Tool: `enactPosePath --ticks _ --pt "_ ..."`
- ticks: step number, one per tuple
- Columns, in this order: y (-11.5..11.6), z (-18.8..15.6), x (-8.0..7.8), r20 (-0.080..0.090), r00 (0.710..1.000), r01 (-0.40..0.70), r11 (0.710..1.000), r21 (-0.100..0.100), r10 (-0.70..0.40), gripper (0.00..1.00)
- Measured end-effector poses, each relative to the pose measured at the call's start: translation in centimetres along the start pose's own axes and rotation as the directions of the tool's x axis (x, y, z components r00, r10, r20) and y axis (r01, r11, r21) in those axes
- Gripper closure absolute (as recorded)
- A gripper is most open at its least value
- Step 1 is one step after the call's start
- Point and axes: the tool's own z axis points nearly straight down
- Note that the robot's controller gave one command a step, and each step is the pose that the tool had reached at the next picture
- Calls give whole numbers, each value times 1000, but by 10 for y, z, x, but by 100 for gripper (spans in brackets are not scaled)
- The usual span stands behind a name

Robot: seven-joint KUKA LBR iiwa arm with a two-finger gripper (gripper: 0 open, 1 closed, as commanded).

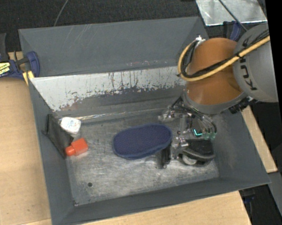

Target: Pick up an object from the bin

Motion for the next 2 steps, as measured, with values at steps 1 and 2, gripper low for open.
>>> enactPosePath --ticks 1,2 --pt "36 42 -6 11 970 242 970 2 -242 0" --pt "36 44 -5 8 970 244 970 1 -244 100"
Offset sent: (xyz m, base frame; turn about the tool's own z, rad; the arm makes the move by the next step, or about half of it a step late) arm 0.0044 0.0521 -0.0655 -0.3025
